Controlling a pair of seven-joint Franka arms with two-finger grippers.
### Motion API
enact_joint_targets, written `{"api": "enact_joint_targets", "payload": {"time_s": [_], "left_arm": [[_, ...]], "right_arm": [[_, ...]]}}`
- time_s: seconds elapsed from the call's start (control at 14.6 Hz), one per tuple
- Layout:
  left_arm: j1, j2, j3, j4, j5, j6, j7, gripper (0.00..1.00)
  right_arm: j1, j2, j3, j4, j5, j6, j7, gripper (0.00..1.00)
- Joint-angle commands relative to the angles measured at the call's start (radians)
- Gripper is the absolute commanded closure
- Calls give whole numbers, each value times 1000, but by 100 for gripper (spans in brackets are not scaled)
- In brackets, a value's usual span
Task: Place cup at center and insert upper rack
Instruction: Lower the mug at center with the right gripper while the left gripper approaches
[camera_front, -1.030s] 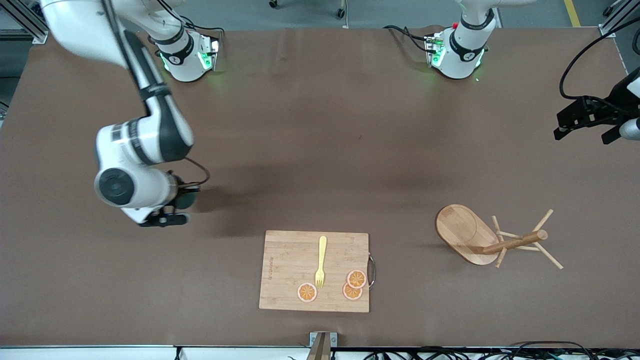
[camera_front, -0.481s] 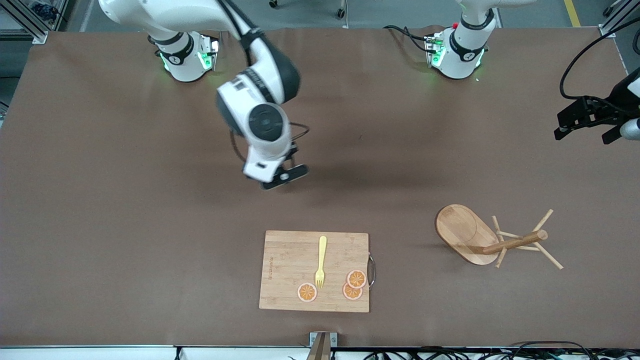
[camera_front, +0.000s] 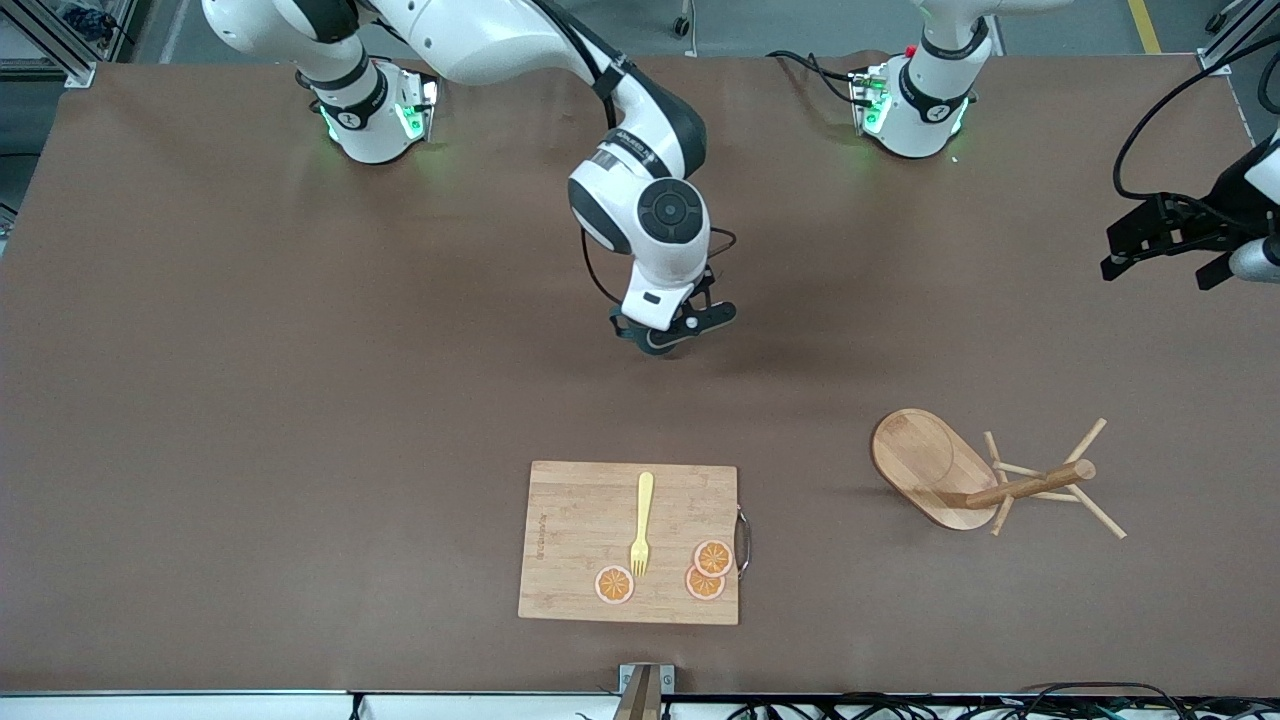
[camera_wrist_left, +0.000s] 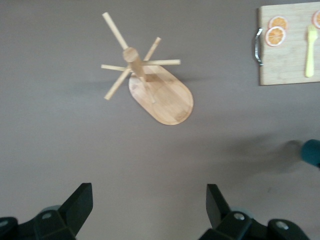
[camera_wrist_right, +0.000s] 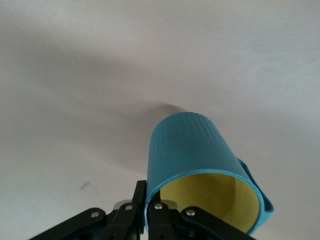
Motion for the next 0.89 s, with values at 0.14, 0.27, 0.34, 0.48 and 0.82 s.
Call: {"api": "enact_joint_targets", "payload": {"time_s": [0.14, 0.27, 0.34, 0.48, 0.82], "left_arm": [[-3, -10, -96, 16, -76, -17, -111, 0], [-1, -30, -156, 16, -75, -50, -221, 0], [-1, -33, -179, 16, -75, -61, -257, 0], [-1, -40, -214, 16, -75, -72, -286, 0], [-1, -77, -291, 15, -76, -107, -378, 0]], "right_arm": [[34, 114, -12, 148, 26, -6, 145, 100], [40, 120, -12, 153, 26, -6, 136, 99], [57, 126, -13, 153, 23, -4, 136, 99], [71, 132, -13, 153, 23, -1, 139, 99], [86, 135, -21, 168, 18, 2, 171, 0]]}}
